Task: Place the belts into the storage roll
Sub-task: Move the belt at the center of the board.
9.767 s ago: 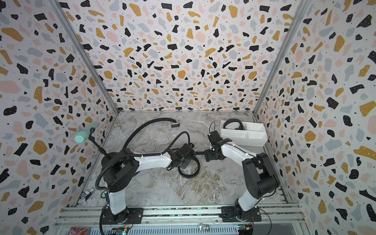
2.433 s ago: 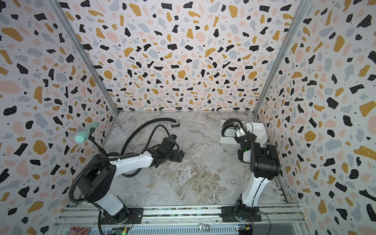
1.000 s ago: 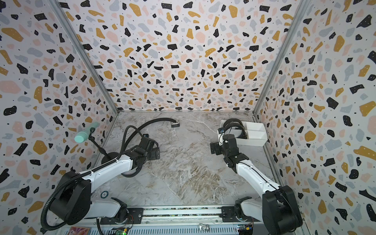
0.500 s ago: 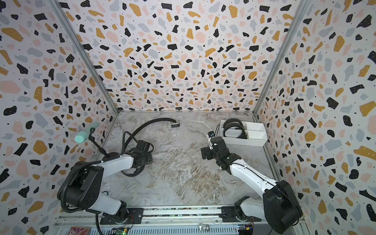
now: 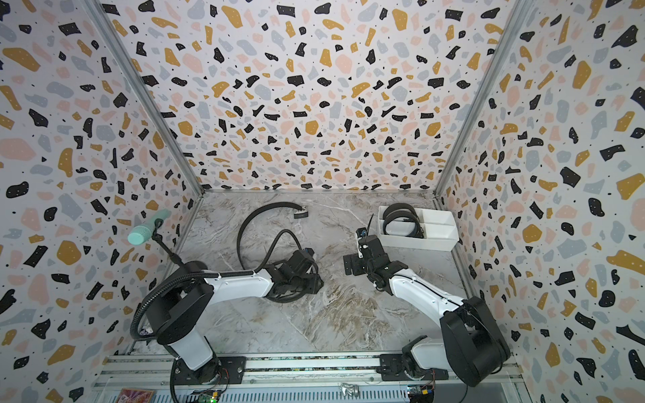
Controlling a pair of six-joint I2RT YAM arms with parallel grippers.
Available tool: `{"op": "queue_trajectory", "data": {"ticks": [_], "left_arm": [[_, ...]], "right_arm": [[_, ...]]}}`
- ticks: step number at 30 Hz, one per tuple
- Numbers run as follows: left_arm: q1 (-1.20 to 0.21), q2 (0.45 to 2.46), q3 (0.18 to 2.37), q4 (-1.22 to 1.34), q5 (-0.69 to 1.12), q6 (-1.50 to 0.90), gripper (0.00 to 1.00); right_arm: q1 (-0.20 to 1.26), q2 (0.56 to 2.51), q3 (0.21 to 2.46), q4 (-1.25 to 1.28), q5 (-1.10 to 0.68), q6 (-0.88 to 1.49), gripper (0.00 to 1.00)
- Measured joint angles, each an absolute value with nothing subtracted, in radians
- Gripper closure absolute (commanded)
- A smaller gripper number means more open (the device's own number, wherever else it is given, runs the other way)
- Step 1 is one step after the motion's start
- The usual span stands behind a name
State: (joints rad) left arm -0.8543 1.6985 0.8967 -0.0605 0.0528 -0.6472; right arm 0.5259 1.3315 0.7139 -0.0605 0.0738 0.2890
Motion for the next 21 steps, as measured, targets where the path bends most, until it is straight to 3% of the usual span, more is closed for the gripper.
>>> {"op": "queue_trajectory", "data": {"ticks": [3,7,14,17,21], "left_arm": [[-0.851,1.629,0.9,-0.114,0.03,-0.64,0.23],[-0.808,1.485,0.908,-0.217,-0.044,-0.615,0.17],[-0.591,1.304,0.861,-0.307,-0.146,-0.567,0.1],[-0.491,1.288,0.821,-0.328,-0.169,-0.542,0.08],[-0.377,1.291,0.779,-0.335,-0.169,-0.505,0.07]], "right_arm": [[0.539,1.373,0.729,-0.06,0.031,0.31,0.01],[0.588,1.443,0.773,-0.059,-0.016,0.334,0.04],[0.737,1.626,0.907,-0.052,-0.083,0.375,0.12],[0.794,1.71,0.968,-0.054,-0.086,0.389,0.23],[0.828,1.788,1.021,-0.08,-0.082,0.407,0.44]]}}
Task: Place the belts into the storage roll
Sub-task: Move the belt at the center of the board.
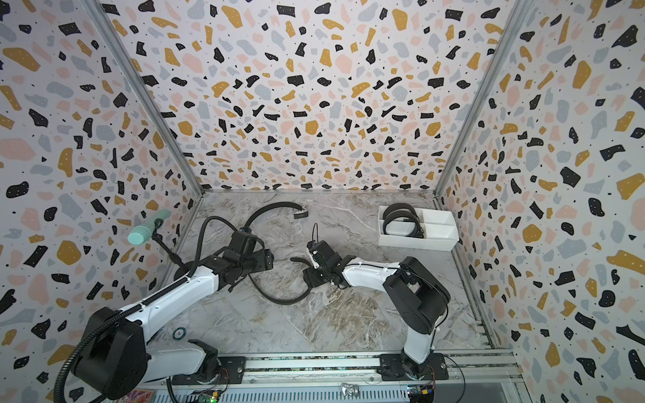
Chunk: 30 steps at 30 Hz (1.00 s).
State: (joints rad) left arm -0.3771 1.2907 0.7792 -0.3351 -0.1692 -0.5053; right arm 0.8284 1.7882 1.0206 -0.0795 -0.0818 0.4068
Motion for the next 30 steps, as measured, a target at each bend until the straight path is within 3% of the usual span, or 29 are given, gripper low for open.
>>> {"op": "queue_trajectory", "data": {"ticks": [9,18,26,27,30], "left_arm": [[-0.226,1.411,0.78,-0.28,-0.167,-0.424,0.04],[-0.208,1.65,0.845,-0.167,-0.126,-0.418,0.08],[-0.208,1.797,0.986,-0.096,-0.101,-0.407,0.27],[-0.208,1.807,0.996,-0.092,-0.098,-0.406,0.33],[-0.212,1.841,1.015,-0.072,-0.092,-0.403,0.63]], "right_arm": [[0.826,1.833,1.069,-0.18,-0.002,0.411,0.8],[0.8,1.692,0.919,-0.265,0.049,0.399,0.83],[0.791,1.573,0.8,-0.311,0.062,0.403,0.84],[0.789,1.563,0.791,-0.316,0.064,0.403,0.84],[0.777,1.53,0.763,-0.334,0.065,0.403,0.83]]}}
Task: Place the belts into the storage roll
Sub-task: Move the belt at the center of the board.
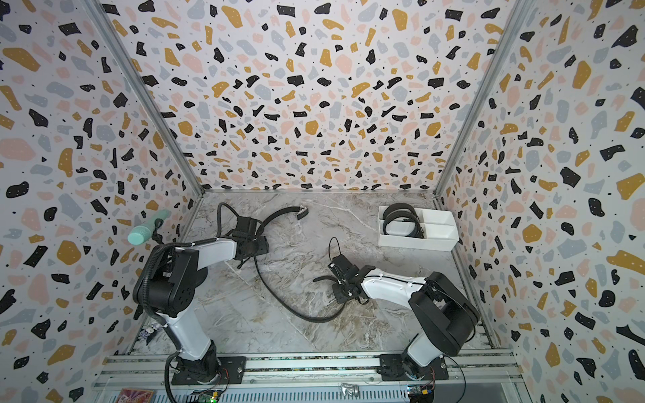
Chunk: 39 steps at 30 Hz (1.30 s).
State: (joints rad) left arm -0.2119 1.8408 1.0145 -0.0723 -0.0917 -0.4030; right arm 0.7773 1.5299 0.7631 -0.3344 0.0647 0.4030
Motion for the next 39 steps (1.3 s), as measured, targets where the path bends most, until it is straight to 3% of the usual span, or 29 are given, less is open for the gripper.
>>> {"op": "queue_trajectory", "data": {"ticks": [2,6,14,21,24,26,35,39], "left_arm": [[-0.225,1.852,1.02,-0.061,-0.089,-0.398,0.76],[-0.306,1.875,1.048,-0.06,-0.083,-0.39,0.88],[-0.526,2.016,1.299,-0.15,-0.018,-0.31,0.9],[-0.592,2.05,1.349,-0.184,0.018,-0.253,0.88],[-0.588,2.048,1.33,-0.191,0.014,-0.245,0.83],[-0.582,2.042,1.316,-0.189,0.011,-0.245,0.73],[-0.578,1.925,1.234,-0.204,-0.01,-0.248,0.45],[-0.578,1.806,1.187,-0.21,-0.033,-0.252,0.4]], "right_arm": [[0.772,1.517,0.752,-0.34,0.064,0.399,0.83],[0.775,1.515,0.751,-0.341,0.062,0.376,0.84],[0.885,1.62,0.844,-0.293,0.063,0.299,0.87],[1.003,1.784,1.013,-0.239,0.075,0.243,0.87],[1.02,1.808,1.041,-0.226,0.08,0.236,0.84],[1.021,1.808,1.041,-0.224,0.08,0.233,0.78],[1.011,1.731,1.013,-0.307,0.067,0.219,0.47],[0.962,1.641,1.005,-0.343,0.028,0.22,0.37]]}}
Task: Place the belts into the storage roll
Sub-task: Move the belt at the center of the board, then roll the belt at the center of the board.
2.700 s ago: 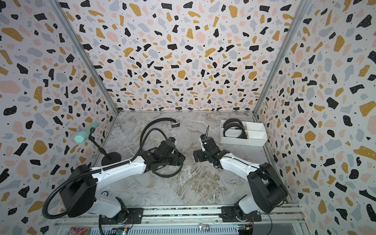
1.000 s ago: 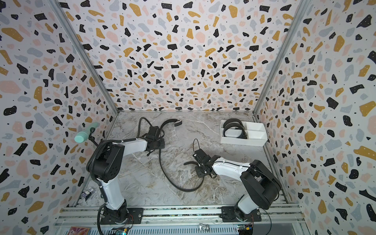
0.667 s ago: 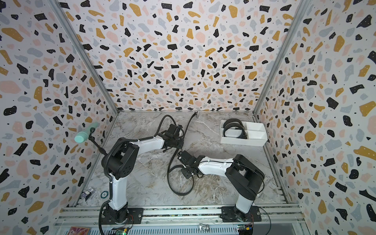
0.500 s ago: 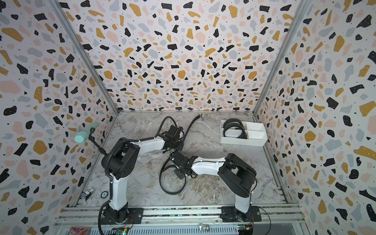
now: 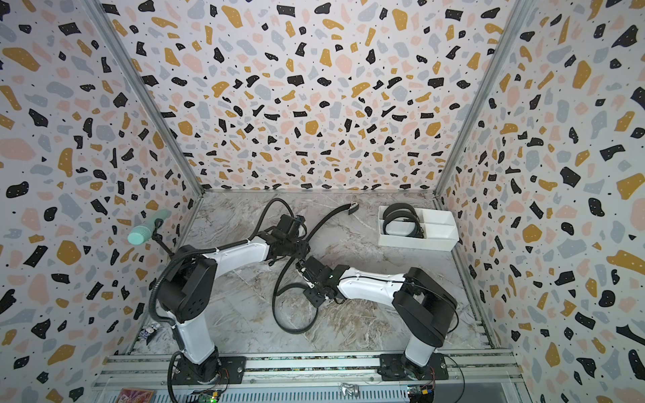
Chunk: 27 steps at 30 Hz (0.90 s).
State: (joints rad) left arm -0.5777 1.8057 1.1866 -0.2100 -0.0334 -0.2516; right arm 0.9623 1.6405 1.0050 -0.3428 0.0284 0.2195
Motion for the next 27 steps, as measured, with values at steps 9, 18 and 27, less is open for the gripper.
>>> {"op": "queue_trajectory", "data": {"ticks": [9,18,27], "left_arm": [[-0.597,1.596,0.944,-0.241,-0.105,-0.333,0.33],[-0.698,1.47,0.801,-0.319,-0.22,-0.361,0.24],[-0.752,1.454,0.775,-0.315,-0.276,-0.356,0.12]], "right_arm": [[0.777,1.6,1.055,-0.4,-0.038,0.244,0.19],[0.687,1.842,1.354,-0.395,-0.025,0.273,0.13],[0.686,2.201,1.789,-0.445,0.068,0.299,0.08]]}}
